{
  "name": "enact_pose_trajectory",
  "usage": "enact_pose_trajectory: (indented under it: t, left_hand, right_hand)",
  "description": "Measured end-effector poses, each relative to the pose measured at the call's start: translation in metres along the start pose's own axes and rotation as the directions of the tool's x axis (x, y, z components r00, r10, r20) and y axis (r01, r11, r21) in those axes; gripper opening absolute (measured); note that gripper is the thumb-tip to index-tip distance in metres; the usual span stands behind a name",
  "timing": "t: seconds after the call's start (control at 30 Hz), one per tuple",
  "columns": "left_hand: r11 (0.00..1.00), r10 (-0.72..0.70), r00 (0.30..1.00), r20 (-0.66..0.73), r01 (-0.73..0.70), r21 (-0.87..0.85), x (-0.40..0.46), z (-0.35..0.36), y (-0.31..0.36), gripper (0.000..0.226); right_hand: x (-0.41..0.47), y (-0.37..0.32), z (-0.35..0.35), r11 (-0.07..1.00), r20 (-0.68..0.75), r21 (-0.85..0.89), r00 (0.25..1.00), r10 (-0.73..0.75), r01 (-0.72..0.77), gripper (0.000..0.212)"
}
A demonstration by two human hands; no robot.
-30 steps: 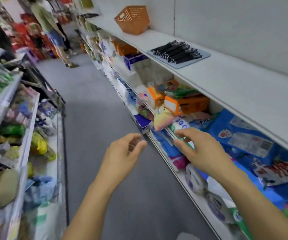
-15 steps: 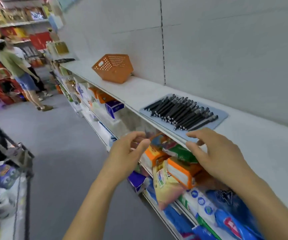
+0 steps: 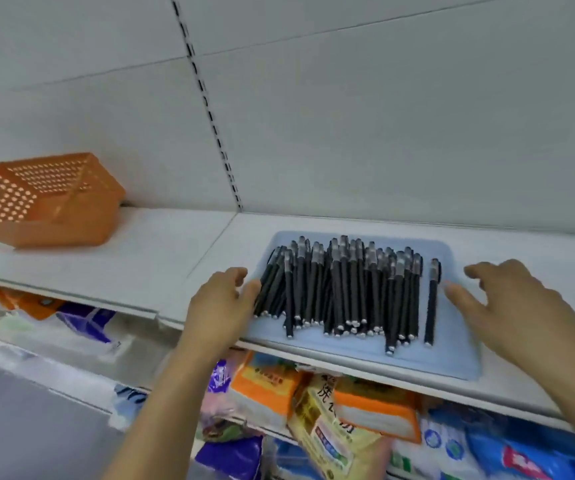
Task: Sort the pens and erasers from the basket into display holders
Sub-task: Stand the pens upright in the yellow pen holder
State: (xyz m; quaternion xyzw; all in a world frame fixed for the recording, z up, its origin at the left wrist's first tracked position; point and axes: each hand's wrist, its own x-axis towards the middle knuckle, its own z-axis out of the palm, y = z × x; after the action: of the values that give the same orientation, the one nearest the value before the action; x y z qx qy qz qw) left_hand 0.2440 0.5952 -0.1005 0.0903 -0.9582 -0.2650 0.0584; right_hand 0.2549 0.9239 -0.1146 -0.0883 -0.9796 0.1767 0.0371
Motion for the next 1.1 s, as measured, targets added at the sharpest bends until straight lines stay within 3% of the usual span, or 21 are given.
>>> enact_pose_trajectory:
  t: [0.07,0.17,0.3,0.4,0.53,0.67,0.83,1.1]
  left_hand:
    - [0.999,0.019,0.996,0.084,-0.022,0.039,0.019,-0.003,-0.006,0.047]
    - [0.997,-0.015,0.974,0.226,0.031,-0.069,0.042,-0.005,-0.012,0.054]
    - [0.963,-0.010,0.930,0.368,0.108,-0.245,0.059,0.001,-0.015,0.033]
    - [0.970,0.036,0.953,0.302,0.039,-0.239,0.057,0.007,-0.016,0.034]
    - [0.944,0.103,0.966,0.237,-0.020,-0.330,0.042,0.014,-0.018,0.037]
    - [0.908,0.179,0.957,0.229,-0.070,-0.413,0.033,0.015,-0.015,0.064]
    - [0.895,0.249,0.937,0.245,-0.126,-0.428,0.029,0.010,-0.009,0.092]
    - [0.824,0.474,0.835,0.279,-0.308,-0.476,0.027,0.022,0.008,0.069]
  right_hand:
    - [-0.004,-0.007,0.007,0.988,0.022,0.000,0.988,0.151,-0.151,0.058]
    - [-0.008,-0.021,0.015,0.955,0.010,0.020,0.955,0.296,-0.297,0.051]
    - [-0.013,-0.033,0.020,0.918,0.013,0.129,0.926,0.377,-0.375,0.043]
    - [-0.022,-0.039,0.023,0.896,-0.034,0.238,0.919,0.392,-0.374,0.037]
    - [-0.034,-0.044,0.026,0.892,-0.107,0.303,0.918,0.382,-0.335,0.048]
    - [-0.045,-0.044,0.030,0.857,-0.101,0.415,0.921,0.377,-0.305,0.044]
    - [-0.067,-0.041,0.031,0.803,-0.195,0.524,0.878,0.438,-0.284,0.041]
    - [-0.134,-0.039,0.033,0.717,-0.321,0.603,0.717,0.618,-0.348,0.034]
